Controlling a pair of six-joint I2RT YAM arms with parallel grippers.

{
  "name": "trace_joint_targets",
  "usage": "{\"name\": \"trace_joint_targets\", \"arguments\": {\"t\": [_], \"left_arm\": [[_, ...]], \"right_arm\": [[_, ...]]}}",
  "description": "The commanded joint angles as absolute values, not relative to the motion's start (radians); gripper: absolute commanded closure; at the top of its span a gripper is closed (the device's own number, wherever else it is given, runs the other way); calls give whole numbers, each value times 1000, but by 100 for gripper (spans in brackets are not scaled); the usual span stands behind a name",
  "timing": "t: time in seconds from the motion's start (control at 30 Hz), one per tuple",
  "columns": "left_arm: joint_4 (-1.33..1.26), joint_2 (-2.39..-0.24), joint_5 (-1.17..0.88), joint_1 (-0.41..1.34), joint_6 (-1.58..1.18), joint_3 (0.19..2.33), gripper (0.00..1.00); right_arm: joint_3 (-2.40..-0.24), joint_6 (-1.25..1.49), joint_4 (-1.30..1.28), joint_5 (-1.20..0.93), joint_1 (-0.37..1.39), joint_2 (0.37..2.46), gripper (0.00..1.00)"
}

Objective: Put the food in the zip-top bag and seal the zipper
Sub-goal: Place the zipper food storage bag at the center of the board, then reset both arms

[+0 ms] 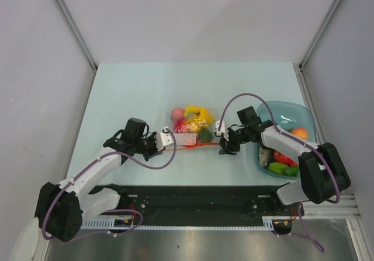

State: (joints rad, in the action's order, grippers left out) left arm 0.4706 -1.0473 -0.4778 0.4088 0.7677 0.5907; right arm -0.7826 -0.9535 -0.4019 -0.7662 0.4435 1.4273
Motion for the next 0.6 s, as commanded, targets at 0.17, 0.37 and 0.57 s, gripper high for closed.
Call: {"name": "trace_joint_targets", "arguments": {"t": [0.17,0.37,0.57], "left_arm": [[710,-950,-525,425,701,814,30],[675,-949,-483,410,519,1024,0],[595,-1155,-482,290,283,1280,0]], "right_arm": [[-795,-789,-430,-723,404,1059,13],[-816,-574,-273,-598,345,908,0],[-902,-355,-100,-509,195,981,0]]}}
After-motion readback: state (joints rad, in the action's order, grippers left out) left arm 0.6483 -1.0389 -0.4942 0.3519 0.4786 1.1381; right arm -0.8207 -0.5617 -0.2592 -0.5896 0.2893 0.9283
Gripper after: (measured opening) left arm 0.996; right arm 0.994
